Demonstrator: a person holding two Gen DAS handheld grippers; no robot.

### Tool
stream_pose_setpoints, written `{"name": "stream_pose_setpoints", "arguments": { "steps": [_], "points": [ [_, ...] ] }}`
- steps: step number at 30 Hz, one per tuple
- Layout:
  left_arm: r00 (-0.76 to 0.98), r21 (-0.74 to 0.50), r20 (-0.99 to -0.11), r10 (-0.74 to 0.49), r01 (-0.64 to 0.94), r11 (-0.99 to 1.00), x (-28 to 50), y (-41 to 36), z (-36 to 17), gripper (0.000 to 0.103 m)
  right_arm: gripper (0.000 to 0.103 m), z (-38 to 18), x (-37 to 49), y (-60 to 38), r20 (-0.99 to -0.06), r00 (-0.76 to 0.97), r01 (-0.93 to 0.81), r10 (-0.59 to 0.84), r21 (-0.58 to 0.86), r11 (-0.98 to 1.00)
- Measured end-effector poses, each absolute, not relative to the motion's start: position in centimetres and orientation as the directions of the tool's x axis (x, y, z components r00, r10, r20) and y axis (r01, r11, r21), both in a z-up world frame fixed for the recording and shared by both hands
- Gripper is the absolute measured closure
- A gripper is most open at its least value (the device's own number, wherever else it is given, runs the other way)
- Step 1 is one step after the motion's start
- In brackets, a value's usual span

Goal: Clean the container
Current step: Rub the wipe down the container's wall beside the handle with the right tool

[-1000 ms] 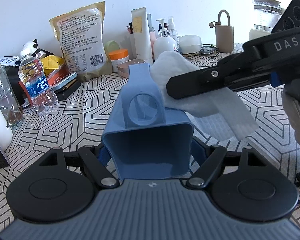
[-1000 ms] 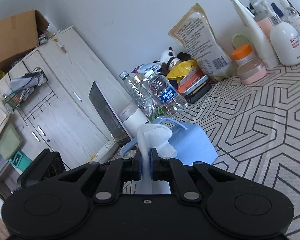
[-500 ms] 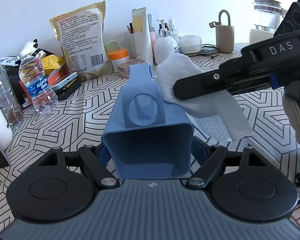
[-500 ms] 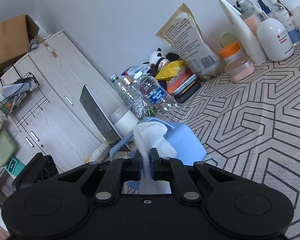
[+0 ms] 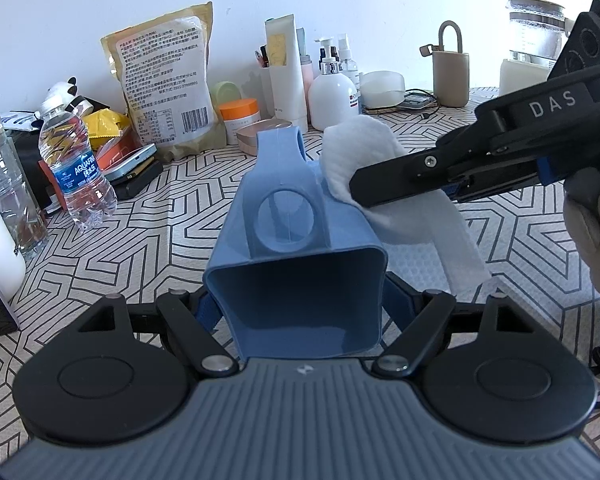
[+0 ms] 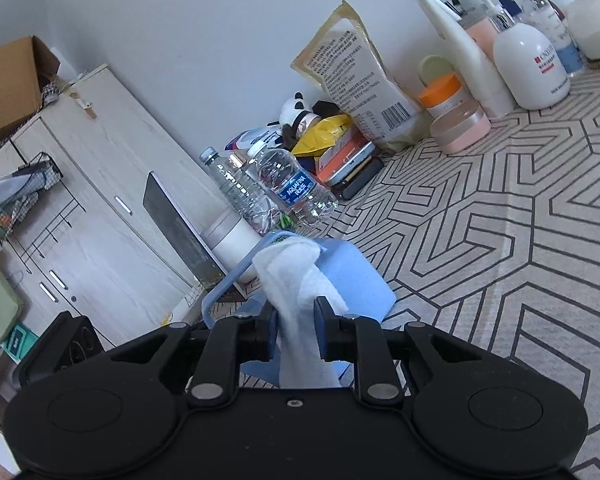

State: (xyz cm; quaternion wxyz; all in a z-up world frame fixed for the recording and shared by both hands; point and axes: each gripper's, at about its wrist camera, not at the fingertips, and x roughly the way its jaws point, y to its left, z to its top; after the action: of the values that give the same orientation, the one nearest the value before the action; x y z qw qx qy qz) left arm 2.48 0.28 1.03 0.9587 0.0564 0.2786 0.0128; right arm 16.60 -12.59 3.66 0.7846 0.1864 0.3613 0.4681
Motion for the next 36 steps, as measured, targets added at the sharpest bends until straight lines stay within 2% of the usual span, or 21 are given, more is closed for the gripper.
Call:
{"name": "stream_pose_setpoints", "arguments": {
  "steps": [5,14,18,30,34,36],
  "points": [
    [0.843,0.114,-0.534,0.062,-0.001,0.994,2.6,0.5,1.0,0.023,0.077,4.0,16.1,-12.0,-0.384,0.273,-0.637,0.882,0.615,0.465],
    [0.844,0.118,-0.533,0.063,0.001,0.993,2.7,0.6,1.0,0.023,0.077,3.3,16.8,-12.5,-0.382,0.272,-0.589,0.883,0.66,0.467],
    [0.844,0.12,-0.533,0.063,0.002,0.993,2.8,0.6,0.9,0.023,0.069,3.1,16.9,-12.6,-0.387,0.28,-0.57,0.878,0.669,0.477],
    [0.84,0.124,-0.538,0.061,0.008,0.992,2.8,0.5,0.9,0.022,0.067,4.1,16.2,-12.3,-0.33,0.247,-0.64,0.911,0.65,0.409],
    [0.841,0.123,-0.538,0.062,0.005,0.992,2.8,0.5,0.9,0.022,0.067,4.0,16.3,-12.3,-0.334,0.247,-0.634,0.91,0.654,0.413],
    [0.842,0.124,-0.537,0.061,0.007,0.992,2.8,0.4,0.9,0.022,0.067,3.5,16.6,-12.2,-0.373,0.263,-0.612,0.89,0.649,0.453]
  ]
}}
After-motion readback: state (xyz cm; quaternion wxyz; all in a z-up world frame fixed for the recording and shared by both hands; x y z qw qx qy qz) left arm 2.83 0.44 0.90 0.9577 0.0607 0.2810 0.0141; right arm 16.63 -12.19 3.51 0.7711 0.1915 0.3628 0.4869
